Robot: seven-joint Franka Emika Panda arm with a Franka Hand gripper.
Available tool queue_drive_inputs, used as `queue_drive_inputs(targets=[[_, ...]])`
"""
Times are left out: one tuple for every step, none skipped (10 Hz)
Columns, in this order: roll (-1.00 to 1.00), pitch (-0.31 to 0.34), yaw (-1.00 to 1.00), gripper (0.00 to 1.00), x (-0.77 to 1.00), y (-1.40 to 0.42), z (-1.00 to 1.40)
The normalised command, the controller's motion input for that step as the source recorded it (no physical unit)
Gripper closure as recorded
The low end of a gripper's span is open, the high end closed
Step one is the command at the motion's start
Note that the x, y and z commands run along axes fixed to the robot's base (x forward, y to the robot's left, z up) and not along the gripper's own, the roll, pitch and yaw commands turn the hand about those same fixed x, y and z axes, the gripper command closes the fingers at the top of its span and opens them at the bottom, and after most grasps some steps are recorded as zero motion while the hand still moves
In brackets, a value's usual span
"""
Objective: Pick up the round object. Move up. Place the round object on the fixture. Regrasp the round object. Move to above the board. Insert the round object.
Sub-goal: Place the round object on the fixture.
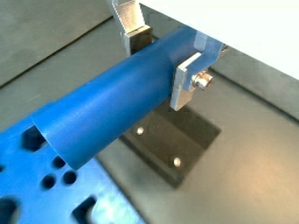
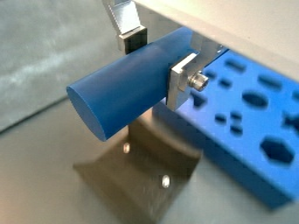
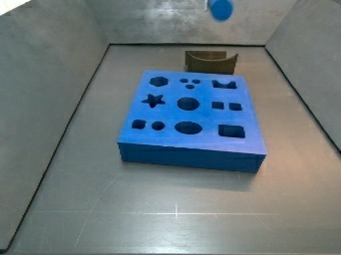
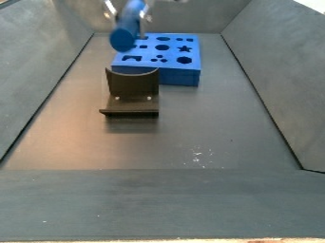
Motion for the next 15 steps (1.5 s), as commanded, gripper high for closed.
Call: queue_drive_inputs(targets=[[-1.00, 0.034, 0.04, 1.00, -0.02, -0.01, 0.11], [-1.00, 0.032, 0.03, 1.00, -0.04, 0.01, 0.07], [-1.00, 0.040, 0.02, 1.00, -0.02, 0.01, 0.07], [-1.00, 0.055, 0.01, 1.00, 0.00, 0.02, 0.05], [-1.00, 0.079, -0.01, 1.00, 0.02, 0.03, 0.02], [-0.91, 0.094, -0.03, 1.00, 0.05, 0.03, 0.00], [-0.73, 0.101, -0.05, 1.00, 0.07, 0.04, -0.01], [-0.50, 0.109, -0.07, 1.00, 0.08, 0.04, -0.01], [-0.34, 0.103, -0.08, 1.00, 0.08, 0.04, -0.01], [-0.24, 0.078, -0.08, 1.00, 0.06, 0.03, -0.01], [-1.00, 0.285, 0.02, 1.00, 0.12, 0.13, -1.00], [-1.00, 0.285, -0.01, 1.00, 0.13, 0.14, -1.00], [-1.00, 0.307, -0.05, 1.00, 0.14, 0.14, -1.00], [-0.88, 0.310, -0.13, 1.00, 0.15, 0.14, -1.00], [-0.71, 0.262, -0.18, 1.00, 0.16, 0.14, -1.00]])
